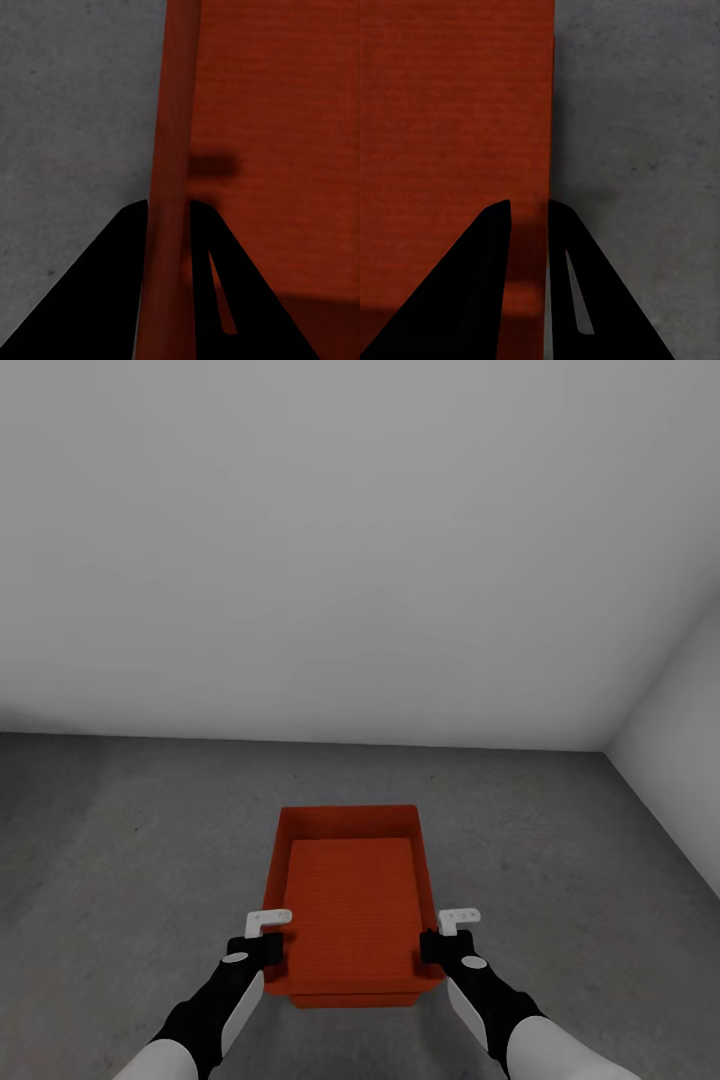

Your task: Move the two storage containers from the living room to the garage. In the garage, place one container on the floor and stack the other container on top of it (either order is fine).

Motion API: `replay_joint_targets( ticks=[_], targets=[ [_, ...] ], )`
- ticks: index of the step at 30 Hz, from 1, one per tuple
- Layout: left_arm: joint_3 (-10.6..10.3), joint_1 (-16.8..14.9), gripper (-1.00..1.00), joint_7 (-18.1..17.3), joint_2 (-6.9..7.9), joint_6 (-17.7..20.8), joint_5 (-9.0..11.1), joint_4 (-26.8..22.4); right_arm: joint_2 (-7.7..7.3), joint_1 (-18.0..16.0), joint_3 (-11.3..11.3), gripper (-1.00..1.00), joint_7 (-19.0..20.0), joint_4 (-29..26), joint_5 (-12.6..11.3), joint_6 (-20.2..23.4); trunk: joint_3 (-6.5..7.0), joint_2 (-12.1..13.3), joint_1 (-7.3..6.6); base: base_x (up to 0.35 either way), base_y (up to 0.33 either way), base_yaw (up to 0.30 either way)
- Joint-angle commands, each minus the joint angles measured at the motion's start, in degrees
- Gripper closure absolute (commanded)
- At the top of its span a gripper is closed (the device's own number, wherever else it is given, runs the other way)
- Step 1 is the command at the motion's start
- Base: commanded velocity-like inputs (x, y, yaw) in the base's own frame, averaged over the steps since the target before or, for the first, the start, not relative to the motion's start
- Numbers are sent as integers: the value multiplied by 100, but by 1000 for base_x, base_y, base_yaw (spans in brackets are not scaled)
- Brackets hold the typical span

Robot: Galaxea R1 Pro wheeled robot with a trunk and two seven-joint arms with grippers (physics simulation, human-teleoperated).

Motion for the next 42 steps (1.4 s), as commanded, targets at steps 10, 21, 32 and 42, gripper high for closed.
replay_joint_targets(
  ticks=[10,21,32,42],
  targets=[
    [29,-5,100,78,14,33,-15,-171,-69,-3,-99,100,-485,18,-59,-32,-185,-406,220,0,0,0],
    [27,-6,100,79,9,33,-18,-180,-68,-3,-96,100,-485,19,-59,-32,-383,-847,462,0,0,0],
    [37,-5,100,78,9,33,-18,-143,-66,-3,-96,100,-478,17,-59,-32,-580,-1288,703,0,0,0],
    [37,-6,100,81,9,33,-18,-152,-66,-3,-96,100,-470,17,-59,2,-760,-1689,923,0,0,0]
  ],
)
